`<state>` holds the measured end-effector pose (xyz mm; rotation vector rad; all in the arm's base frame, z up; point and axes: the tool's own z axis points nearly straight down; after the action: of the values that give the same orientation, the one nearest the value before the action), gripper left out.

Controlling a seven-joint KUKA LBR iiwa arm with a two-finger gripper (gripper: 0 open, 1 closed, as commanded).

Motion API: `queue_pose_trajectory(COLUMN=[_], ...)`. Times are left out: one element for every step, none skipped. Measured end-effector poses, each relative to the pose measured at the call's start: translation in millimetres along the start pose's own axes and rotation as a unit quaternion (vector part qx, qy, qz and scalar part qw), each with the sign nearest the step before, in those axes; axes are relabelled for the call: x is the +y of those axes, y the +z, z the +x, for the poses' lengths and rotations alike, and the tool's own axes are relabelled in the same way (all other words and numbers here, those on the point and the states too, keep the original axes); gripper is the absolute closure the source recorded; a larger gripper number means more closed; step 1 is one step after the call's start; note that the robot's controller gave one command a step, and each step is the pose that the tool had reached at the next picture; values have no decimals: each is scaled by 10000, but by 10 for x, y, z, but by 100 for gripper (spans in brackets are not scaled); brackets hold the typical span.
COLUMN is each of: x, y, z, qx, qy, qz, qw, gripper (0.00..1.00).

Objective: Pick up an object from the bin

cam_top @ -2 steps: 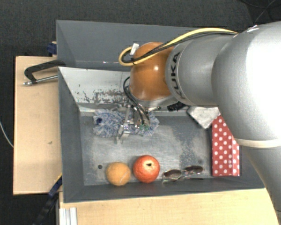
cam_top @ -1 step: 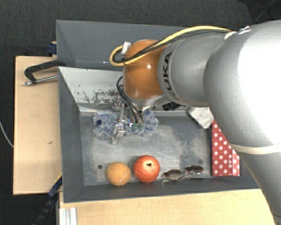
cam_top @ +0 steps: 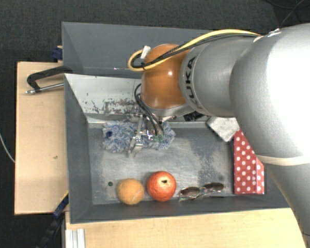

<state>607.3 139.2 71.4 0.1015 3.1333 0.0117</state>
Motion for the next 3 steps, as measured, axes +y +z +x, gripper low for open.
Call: queue_pose_trajectory(x=[172, 169, 193], y=[-85, -85, -683], z=[51, 50, 24], qx=[10, 11, -18], qy=[79, 82, 77], qz=[21, 22, 13], qw=[10000, 10000, 10000], gripper=[100, 100, 100])
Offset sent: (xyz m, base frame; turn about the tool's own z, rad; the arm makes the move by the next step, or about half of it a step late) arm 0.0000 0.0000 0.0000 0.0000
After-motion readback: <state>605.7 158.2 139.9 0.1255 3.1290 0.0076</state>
